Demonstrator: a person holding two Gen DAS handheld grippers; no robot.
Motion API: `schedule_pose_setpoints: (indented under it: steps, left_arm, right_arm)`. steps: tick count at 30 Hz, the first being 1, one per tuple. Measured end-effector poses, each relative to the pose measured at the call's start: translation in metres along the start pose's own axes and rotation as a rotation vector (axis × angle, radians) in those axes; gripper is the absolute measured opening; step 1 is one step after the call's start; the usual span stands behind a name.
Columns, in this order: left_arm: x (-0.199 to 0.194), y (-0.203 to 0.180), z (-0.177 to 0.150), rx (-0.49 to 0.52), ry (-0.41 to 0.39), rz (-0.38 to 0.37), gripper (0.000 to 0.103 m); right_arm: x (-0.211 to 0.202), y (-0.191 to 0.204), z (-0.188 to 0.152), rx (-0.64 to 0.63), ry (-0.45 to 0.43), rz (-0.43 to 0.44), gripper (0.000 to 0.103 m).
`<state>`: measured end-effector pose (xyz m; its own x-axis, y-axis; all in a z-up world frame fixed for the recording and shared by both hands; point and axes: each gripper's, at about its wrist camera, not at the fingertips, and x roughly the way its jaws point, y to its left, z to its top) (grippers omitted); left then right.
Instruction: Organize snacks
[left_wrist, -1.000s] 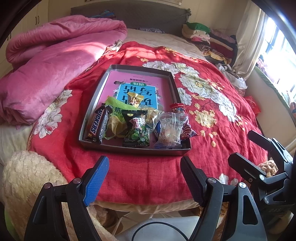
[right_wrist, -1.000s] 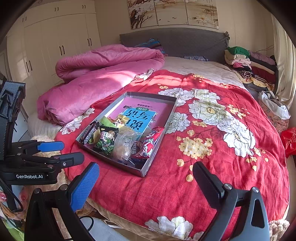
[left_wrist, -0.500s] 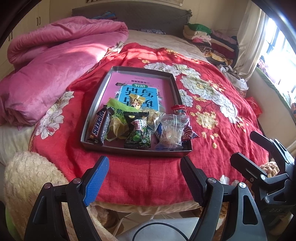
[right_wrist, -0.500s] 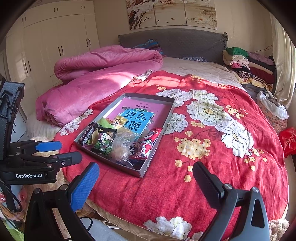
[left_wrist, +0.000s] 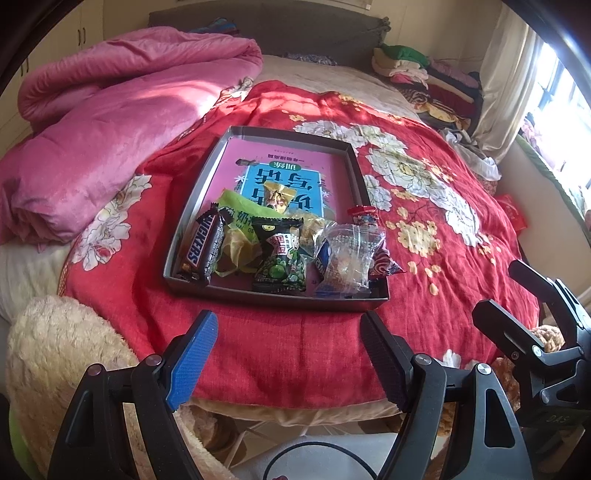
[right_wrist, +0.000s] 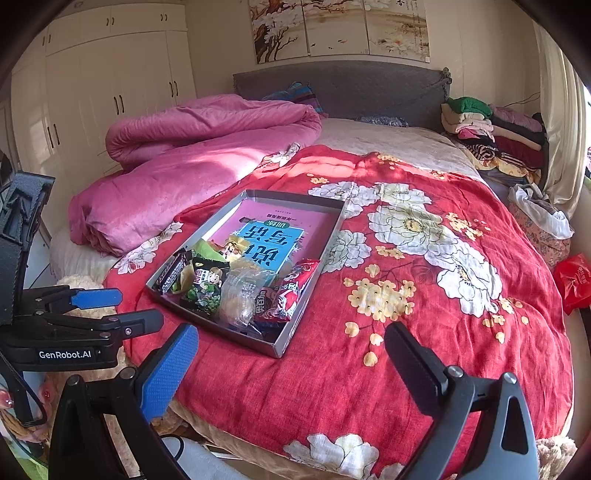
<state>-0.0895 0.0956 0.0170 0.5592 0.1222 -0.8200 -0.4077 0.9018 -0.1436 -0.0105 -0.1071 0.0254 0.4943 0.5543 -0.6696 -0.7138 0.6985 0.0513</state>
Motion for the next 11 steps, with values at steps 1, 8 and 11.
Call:
schedule_pose_setpoints:
  steps: [1, 8, 11]
  left_arm:
    - [0.0, 0.0, 0.0, -0.003, 0.001, -0.003, 0.08]
    - [-0.002, 0.016, 0.017, -0.087, -0.057, -0.077, 0.08]
    - [-0.009, 0.036, 0.031, -0.156, -0.144, -0.068, 0.08]
  right_arm:
    - [0.0, 0.0, 0.0, 0.001, -0.001, 0.0, 0.102]
    - [0.001, -0.009, 0.001, 0.02, -0.013, -0.01, 0.102]
    - [0.005, -0.022, 0.002, 0.039, -0.018, -0.035, 0.102]
